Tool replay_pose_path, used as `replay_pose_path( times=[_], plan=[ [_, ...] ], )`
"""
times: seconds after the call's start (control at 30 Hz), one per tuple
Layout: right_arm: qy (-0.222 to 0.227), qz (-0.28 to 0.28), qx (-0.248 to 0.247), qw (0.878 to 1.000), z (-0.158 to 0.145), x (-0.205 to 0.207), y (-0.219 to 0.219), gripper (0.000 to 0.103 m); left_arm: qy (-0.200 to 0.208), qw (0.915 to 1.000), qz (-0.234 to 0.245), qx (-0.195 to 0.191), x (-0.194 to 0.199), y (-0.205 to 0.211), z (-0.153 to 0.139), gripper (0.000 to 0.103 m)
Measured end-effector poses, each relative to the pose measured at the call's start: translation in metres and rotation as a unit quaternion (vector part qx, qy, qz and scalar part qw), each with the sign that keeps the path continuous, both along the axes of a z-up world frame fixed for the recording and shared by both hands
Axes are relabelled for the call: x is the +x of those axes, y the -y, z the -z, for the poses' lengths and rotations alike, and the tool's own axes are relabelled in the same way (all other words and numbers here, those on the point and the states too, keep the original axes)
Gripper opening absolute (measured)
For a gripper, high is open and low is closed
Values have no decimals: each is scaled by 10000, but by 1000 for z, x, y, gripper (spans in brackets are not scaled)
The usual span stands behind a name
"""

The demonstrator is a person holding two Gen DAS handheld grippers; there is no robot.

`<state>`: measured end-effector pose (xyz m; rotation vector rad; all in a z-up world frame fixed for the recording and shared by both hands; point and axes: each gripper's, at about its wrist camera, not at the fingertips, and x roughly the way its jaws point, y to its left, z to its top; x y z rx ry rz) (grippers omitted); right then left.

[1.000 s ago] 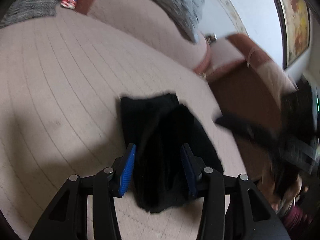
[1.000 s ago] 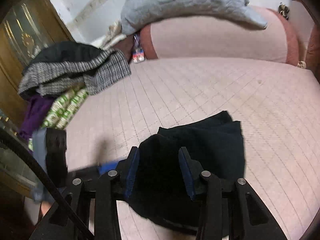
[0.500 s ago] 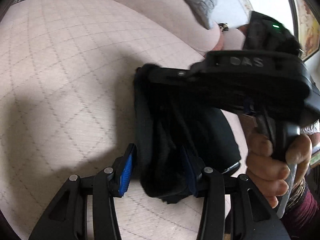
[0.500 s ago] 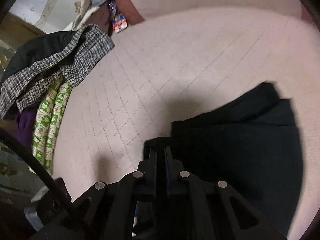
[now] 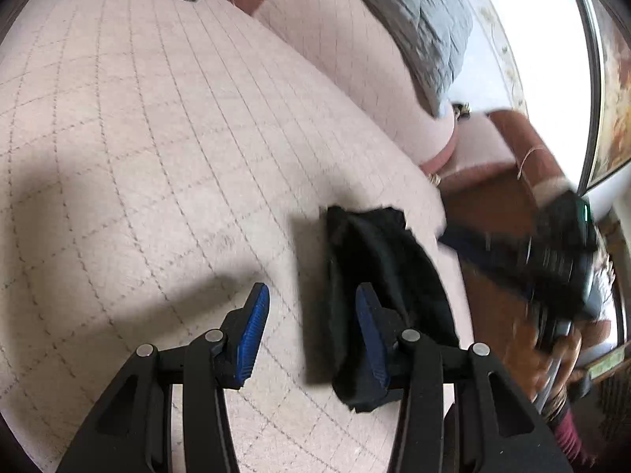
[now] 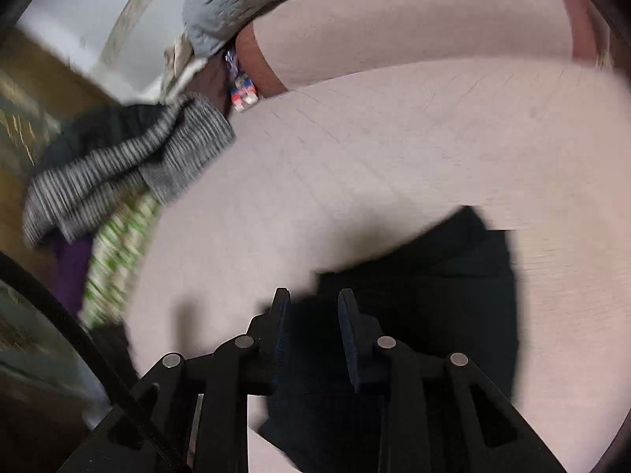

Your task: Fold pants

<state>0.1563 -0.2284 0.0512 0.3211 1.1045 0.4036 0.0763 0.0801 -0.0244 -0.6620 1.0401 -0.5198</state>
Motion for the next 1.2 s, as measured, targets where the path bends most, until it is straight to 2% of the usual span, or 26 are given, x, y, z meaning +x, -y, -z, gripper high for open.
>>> replay_pose_path(
  times=[0.07, 0.2, 0.3, 0.37, 0.43, 0.7, 0.77, 0.87, 1.0, 1.07, 1.2],
  plan=[
    [50, -85, -261, 9996, 5, -16, 8, 28, 235, 9995, 170, -93, -3, 7, -7, 44],
    [109, -34, -459, 9989, 23, -50, 31, 28, 672, 9941, 827, 223, -15, 51, -20, 44],
    [17, 48, -450, 9990, 40, -62, 49, 27, 563, 9914, 1066, 506, -18, 75, -9, 44],
    [-45, 153, -349, 9993, 49, -68, 61, 27, 390, 9873, 1089, 1089, -18, 88, 0, 44],
    [-89, 187, -215, 9996, 55, -73, 66, 27, 401, 9851, 998, 1340, -19, 93, 3, 47],
    [1, 90, -201, 9998, 51, -100, 77, 27, 381, 9874, 899, 1246, -22, 86, 2, 49],
    [94, 179, -133, 9997, 45, -105, 86, 27, 439, 9887, 926, 1093, -24, 77, -3, 48],
    [326, 399, -117, 9986, 29, -103, 101, 27, 742, 9921, 727, 697, -29, 63, -24, 48],
    [452, 644, -427, 9960, 21, -76, 108, 29, 958, 9940, 475, 223, -30, 56, -51, 48],
    [431, 818, -554, 9942, 26, -57, 111, 38, 917, 9939, 525, 306, -24, 65, -55, 49],
    [198, 1081, -662, 9917, 50, -15, 119, 41, 794, 9905, 728, 858, -4, 95, -45, 50]
  ],
)
